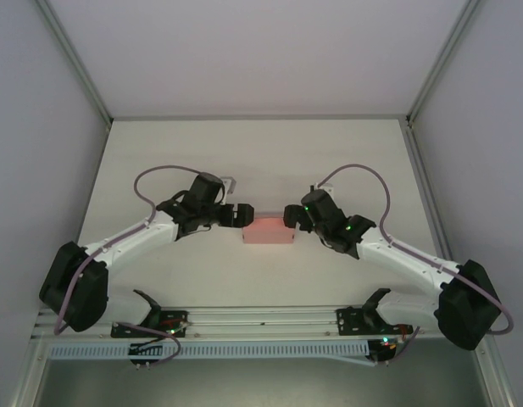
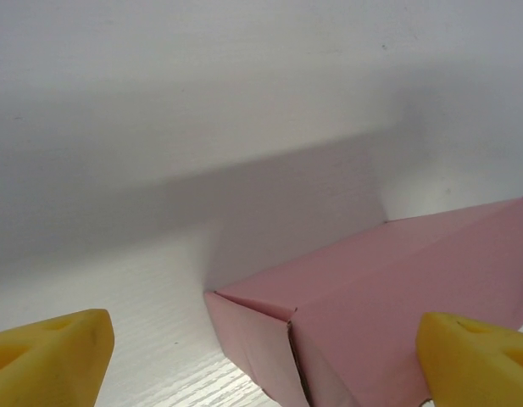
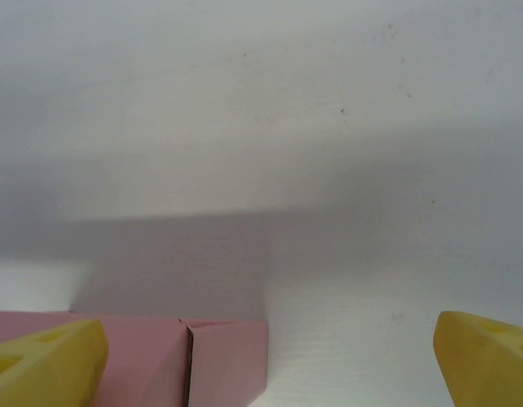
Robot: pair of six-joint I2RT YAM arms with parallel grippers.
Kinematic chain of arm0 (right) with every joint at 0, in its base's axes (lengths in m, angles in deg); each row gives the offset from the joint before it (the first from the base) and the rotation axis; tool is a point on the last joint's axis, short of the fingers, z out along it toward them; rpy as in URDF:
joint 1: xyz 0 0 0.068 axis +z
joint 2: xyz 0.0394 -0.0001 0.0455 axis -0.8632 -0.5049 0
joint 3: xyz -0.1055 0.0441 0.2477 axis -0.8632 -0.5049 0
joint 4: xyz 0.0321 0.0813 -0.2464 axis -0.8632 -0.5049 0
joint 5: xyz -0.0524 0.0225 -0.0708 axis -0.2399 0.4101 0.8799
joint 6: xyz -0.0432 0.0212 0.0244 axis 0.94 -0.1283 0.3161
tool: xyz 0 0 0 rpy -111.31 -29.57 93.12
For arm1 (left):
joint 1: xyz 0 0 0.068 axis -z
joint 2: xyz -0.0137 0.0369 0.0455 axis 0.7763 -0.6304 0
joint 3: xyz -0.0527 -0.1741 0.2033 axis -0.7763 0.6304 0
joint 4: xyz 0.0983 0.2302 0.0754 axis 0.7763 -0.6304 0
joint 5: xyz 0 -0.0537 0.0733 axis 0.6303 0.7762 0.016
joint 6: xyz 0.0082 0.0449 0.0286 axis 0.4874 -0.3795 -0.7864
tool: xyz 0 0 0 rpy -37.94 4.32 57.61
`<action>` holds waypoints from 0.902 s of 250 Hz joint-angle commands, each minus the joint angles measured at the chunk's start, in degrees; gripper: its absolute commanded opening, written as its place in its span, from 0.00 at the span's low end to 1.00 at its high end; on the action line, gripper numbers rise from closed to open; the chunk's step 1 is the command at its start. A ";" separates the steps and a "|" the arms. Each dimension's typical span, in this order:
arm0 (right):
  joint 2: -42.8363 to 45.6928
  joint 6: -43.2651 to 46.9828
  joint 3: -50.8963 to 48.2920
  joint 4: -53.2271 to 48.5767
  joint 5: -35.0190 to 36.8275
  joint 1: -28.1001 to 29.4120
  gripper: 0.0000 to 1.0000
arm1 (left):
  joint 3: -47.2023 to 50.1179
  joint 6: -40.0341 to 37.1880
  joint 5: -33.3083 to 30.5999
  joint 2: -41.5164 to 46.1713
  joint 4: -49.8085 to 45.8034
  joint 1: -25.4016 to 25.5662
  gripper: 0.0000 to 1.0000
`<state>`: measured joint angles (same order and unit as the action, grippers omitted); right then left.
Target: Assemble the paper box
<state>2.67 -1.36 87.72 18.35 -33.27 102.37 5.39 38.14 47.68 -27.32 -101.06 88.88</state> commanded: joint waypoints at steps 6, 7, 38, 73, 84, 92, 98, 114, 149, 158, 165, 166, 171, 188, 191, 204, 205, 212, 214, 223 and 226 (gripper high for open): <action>-0.21 -1.93 -2.52 0.54 -1.06 -0.38 0.98 | 2.05 0.24 1.89 -1.06 1.27 -0.27 0.87; -0.22 -1.97 -2.61 0.55 -1.10 -0.40 0.98 | 2.09 0.20 1.89 -1.06 1.28 -0.30 0.86; -0.25 -2.87 -4.63 0.99 -1.83 -0.51 0.95 | 3.81 0.23 2.96 -0.82 1.88 -0.37 0.81; 0.36 -4.12 -7.29 2.69 -3.32 -0.45 0.89 | 6.63 0.84 3.79 -0.18 3.13 -0.59 0.71; 0.55 -4.34 -8.06 3.27 -4.01 -0.50 0.88 | 7.26 1.19 4.03 0.06 3.40 -0.68 0.70; 0.69 -4.76 -8.82 3.58 -4.23 -0.44 0.86 | 7.78 1.37 4.24 0.16 3.88 -0.77 0.68; 0.86 -5.07 -9.37 3.75 -4.25 -0.48 0.85 | 8.12 1.59 4.35 0.16 4.26 -0.79 0.68; 1.24 -5.79 -11.24 4.95 -4.33 -0.43 0.79 | 9.16 1.95 5.23 0.25 5.68 -0.98 0.61; 1.87 -6.42 -16.01 10.32 -5.75 -0.62 0.70 | 11.80 3.33 6.53 -0.18 9.30 -1.44 0.40; 1.96 -6.11 -17.61 12.95 -6.41 -0.74 0.69 | 12.78 3.61 7.66 -0.35 10.88 -1.55 0.37; 1.96 -5.57 -19.08 15.39 -7.05 -0.78 0.66 | 13.45 3.92 8.42 -0.50 11.96 -1.70 0.36; 1.92 -5.46 -19.32 15.80 -7.13 -0.82 0.66 | 13.55 3.97 8.53 -0.51 12.08 -1.72 0.36; 1.87 -4.85 -20.39 17.72 -7.68 -0.86 0.64 | 13.99 4.16 9.16 -0.54 12.77 -1.74 0.35; 1.88 -3.81 -23.96 23.70 -8.16 -1.00 0.55 | 15.37 4.48 10.44 -0.62 14.70 -1.94 0.29; 1.94 -3.77 -24.37 24.50 -8.15 -1.02 0.52 | 15.72 4.60 10.67 -0.63 15.07 -1.93 0.27; 2.12 -2.34 -26.14 28.00 -8.75 -1.02 0.43 | 16.89 4.78 11.36 -0.61 16.58 -2.14 0.18; 2.13 -2.18 -26.24 28.25 -8.72 -1.03 0.43 | 16.94 4.92 11.41 -0.57 16.63 -2.12 0.18; 2.30 -1.53 -27.01 29.56 -8.95 -1.00 0.40 | 17.43 4.97 11.56 -0.61 17.06 -2.14 0.15; 2.35 -1.32 -27.25 29.85 -8.94 -1.01 0.39 | 17.60 4.98 11.62 -0.57 17.17 -2.22 0.15; 2.47 -0.18 -28.07 31.41 -9.13 -0.96 0.35 | 18.15 4.83 11.89 -0.54 17.62 -2.24 0.11; 2.55 0.31 -28.35 31.93 -9.22 -0.95 0.34 | 18.32 4.81 11.88 -0.56 17.63 -2.19 0.10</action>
<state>7.15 -6.00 65.78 53.91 -43.26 102.13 19.22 43.08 59.42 -26.08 -78.68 87.11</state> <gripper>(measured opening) 0.402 0.158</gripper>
